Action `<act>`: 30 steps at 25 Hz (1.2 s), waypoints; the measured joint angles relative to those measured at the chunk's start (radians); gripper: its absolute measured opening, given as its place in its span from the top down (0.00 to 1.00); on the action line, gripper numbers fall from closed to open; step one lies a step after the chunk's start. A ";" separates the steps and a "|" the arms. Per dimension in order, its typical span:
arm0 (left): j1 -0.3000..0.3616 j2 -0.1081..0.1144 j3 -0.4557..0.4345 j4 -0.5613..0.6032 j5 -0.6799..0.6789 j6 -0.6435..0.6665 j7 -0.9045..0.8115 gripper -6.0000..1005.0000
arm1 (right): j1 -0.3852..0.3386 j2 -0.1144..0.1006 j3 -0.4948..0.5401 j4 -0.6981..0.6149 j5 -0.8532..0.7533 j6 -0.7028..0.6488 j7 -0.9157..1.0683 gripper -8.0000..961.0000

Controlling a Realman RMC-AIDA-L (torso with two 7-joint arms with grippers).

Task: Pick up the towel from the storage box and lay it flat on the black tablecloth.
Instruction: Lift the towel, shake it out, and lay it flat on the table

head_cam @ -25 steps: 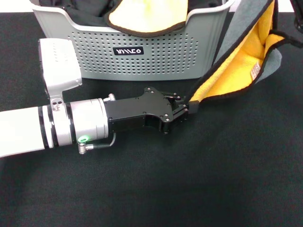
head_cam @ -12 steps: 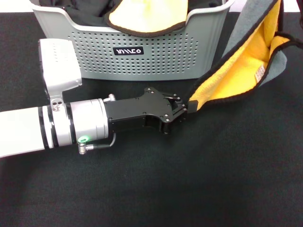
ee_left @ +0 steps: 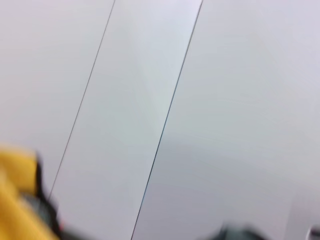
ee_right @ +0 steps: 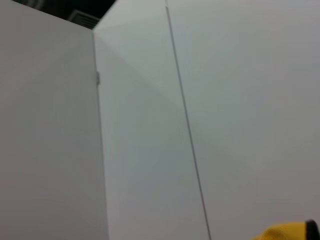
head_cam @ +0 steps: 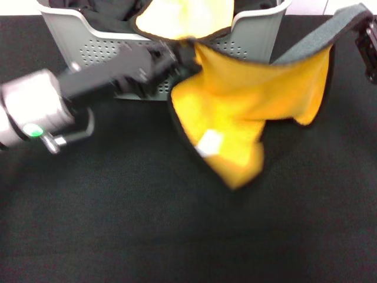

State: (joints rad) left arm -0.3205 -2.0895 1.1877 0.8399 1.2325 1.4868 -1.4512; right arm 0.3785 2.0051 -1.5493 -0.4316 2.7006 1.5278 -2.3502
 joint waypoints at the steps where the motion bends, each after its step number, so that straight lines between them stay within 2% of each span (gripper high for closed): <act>1: -0.009 0.002 -0.040 0.010 0.001 0.036 -0.010 0.96 | 0.000 0.001 0.000 0.013 0.003 0.001 0.001 0.98; 6: -0.045 0.022 -0.076 0.072 0.013 0.093 -0.065 0.96 | -0.004 0.005 0.000 0.038 0.006 0.003 0.001 0.98; 13: -0.065 0.017 -0.084 0.075 0.072 0.090 -0.066 0.96 | 0.018 0.008 0.001 0.033 0.010 0.030 -0.005 0.98; 16: -0.059 0.021 -0.084 0.076 0.102 0.115 -0.069 0.97 | 0.006 0.010 -0.010 0.041 -0.006 0.070 -0.001 0.98; 18: -0.051 0.038 -0.084 0.080 0.138 0.166 -0.069 0.97 | -0.025 0.015 -0.027 0.038 -0.030 0.096 0.009 0.98; 23: -0.027 0.110 -0.087 0.077 0.179 0.363 -0.042 0.97 | -0.099 0.018 -0.118 0.016 -0.049 0.210 0.039 0.98; 27: 0.001 0.151 -0.106 0.081 0.162 0.522 0.019 0.97 | -0.178 0.007 -0.185 -0.091 -0.065 0.245 0.041 0.98; 30: 0.026 0.178 -0.067 0.111 0.133 0.553 0.030 0.97 | -0.230 0.002 -0.196 -0.194 -0.117 0.253 0.058 0.98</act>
State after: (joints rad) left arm -0.2949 -1.9116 1.1207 0.9504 1.3652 2.0403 -1.4217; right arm 0.1484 2.0070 -1.7456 -0.6252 2.5831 1.7805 -2.2927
